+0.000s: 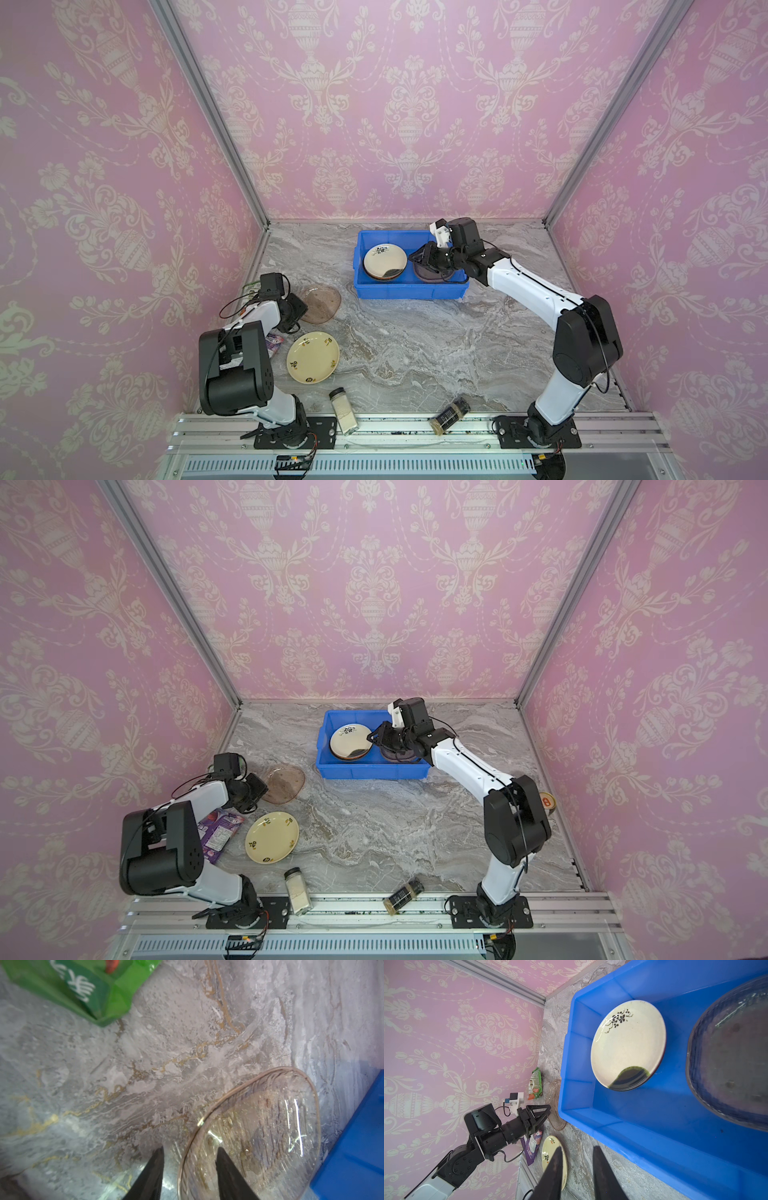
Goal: Place the plates into the plastic bin on the countertop
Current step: 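Lower the left gripper onto the pinkish glass plate's rim and grasp it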
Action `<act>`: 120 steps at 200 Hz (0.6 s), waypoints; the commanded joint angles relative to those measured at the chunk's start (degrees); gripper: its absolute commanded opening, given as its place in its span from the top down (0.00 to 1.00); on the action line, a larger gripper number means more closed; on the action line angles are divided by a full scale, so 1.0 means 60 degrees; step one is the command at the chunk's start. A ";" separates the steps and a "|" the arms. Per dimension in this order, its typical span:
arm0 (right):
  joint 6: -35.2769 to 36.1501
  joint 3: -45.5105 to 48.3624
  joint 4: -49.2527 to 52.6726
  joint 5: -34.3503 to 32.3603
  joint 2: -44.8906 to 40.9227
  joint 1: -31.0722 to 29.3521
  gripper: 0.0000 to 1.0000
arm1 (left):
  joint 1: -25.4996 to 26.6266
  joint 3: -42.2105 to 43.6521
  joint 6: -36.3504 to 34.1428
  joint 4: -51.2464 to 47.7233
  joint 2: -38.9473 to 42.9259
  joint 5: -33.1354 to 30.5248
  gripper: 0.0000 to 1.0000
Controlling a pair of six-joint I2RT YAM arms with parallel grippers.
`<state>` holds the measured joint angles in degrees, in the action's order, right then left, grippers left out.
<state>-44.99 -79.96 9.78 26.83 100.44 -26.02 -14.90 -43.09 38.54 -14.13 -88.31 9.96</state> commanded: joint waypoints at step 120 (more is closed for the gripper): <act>0.0600 -0.0930 0.0898 -0.0315 0.0126 0.0020 0.74 | -0.0081 -0.0869 -0.0121 -0.0183 -0.0107 -0.0362 1.00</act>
<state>-44.51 -82.37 12.56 26.11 101.12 -26.02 -14.90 -46.11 38.65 -12.05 -90.63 9.91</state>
